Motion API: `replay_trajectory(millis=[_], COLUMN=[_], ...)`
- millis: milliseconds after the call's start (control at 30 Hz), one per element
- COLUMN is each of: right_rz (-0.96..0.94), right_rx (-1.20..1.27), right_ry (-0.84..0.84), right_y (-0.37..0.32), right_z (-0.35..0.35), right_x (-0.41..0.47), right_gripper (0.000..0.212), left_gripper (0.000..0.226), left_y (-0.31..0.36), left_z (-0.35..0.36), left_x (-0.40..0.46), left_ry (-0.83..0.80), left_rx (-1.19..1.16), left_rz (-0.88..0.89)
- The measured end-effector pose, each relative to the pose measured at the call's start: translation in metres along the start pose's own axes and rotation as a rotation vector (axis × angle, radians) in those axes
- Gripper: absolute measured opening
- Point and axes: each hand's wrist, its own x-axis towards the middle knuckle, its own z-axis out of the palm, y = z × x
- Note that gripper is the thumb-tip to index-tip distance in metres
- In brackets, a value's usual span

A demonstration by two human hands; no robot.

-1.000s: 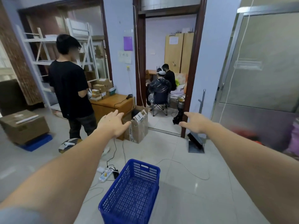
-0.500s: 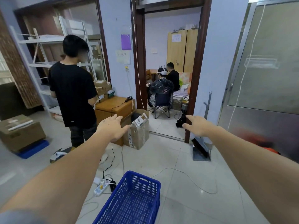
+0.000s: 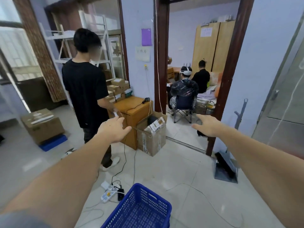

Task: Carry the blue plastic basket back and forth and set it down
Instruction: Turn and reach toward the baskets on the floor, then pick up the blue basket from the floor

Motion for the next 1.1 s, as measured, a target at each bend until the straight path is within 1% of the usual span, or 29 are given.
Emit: replay_trajectory(millis=[67,133,233,333,433,600,733,800,833,933,1100], right_rz=[-0.042,-0.072,-0.153,-0.237,-0.285,-0.314,-0.321,-0.345,-0.339,-0.306,-0.309], right_rx=[-0.005,-0.009,-0.014,-0.015,-0.017,-0.062,-0.132,-0.146,-0.155,-0.172,-0.231], right_ry=[-0.047,-0.057,-0.066,-0.1,-0.17,-0.271,-0.38,-0.435,-0.462,-0.537,-0.705], right_y=[-0.002,-0.005,-0.023,-0.051,-0.077,-0.117,-0.126,-0.13,-0.133,-0.143,-0.151], right_z=[0.007,0.015,0.028,0.053,0.092,0.151,0.204,0.232,0.246,0.294,0.392], right_x=[0.043,0.074,0.125,0.167,0.207,0.248,0.283,0.299,0.305,0.321,0.335], right_gripper=[0.084,0.084,0.079,0.074,0.078,0.066,0.072,0.067,0.066,0.075,0.075], left_gripper=[0.074,0.072,0.075,0.074,0.069,0.074,0.076,0.075,0.075,0.075,0.073], left_y=[-0.005,-0.011,-0.033,-0.067,-0.103,-0.172,-0.218,-0.231,-0.235,-0.237,-0.232], left_z=[0.008,0.012,0.022,0.041,0.062,0.099,0.142,0.169,0.183,0.228,0.31], left_x=[0.014,0.019,0.021,0.012,0.003,-0.007,-0.024,-0.035,-0.041,-0.061,-0.088], left_ry=[0.003,-0.012,-0.041,-0.081,-0.119,-0.154,-0.213,-0.255,-0.28,-0.365,-0.509], left_rx=[-0.013,-0.018,-0.022,-0.039,-0.078,-0.05,-0.087,-0.127,-0.145,-0.181,-0.231], left_rz=[-0.078,-0.139,-0.281,-0.435,-0.572,-0.732,-0.845,-0.91,-0.94,-1.008,-1.135])
